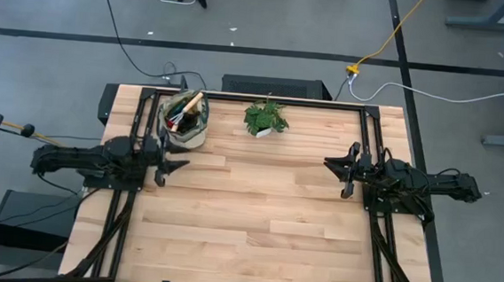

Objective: Pick & Place Garden tools in Gardening bag
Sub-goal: Return to Home Position

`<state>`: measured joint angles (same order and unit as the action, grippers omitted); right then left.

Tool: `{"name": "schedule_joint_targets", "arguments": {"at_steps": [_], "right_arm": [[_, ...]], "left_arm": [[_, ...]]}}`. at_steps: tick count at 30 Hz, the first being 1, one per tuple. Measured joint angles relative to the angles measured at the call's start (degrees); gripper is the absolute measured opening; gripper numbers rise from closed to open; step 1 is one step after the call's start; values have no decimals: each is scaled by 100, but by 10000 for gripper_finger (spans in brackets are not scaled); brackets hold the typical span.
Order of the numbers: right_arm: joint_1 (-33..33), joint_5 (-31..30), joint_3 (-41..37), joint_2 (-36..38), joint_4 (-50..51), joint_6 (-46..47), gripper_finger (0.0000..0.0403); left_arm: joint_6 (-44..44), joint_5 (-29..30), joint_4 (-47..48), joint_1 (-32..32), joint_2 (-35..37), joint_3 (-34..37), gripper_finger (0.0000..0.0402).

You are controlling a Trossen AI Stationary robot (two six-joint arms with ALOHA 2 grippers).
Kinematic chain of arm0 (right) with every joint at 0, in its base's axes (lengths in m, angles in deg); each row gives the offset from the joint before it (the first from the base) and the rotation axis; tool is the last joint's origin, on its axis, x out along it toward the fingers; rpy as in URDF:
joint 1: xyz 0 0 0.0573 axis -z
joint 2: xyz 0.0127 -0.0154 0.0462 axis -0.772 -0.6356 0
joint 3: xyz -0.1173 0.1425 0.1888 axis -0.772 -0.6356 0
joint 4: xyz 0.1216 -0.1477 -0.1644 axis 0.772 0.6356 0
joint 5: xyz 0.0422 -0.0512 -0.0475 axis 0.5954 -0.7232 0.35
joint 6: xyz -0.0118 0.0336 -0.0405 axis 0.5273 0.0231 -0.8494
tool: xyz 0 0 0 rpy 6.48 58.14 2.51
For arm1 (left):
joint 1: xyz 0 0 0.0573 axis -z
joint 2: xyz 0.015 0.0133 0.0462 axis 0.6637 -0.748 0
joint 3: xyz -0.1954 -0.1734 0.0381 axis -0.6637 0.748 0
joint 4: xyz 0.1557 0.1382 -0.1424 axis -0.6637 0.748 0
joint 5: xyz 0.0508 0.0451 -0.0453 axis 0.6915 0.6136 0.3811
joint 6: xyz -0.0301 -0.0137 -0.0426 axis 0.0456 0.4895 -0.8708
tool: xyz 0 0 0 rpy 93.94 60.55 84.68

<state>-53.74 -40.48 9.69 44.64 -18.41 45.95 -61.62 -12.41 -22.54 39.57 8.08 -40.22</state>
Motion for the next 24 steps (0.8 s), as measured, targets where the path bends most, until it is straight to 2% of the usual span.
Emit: {"name": "schedule_joint_targets", "arguments": {"at_steps": [6,24], "right_arm": [[2,0,0,0,0,0,62],[1,-1,0,0,0,-1,62]], "left_arm": [[0,-247,9,170,-21,0,190],[0,-252,0,167,-15,0,190]]}}
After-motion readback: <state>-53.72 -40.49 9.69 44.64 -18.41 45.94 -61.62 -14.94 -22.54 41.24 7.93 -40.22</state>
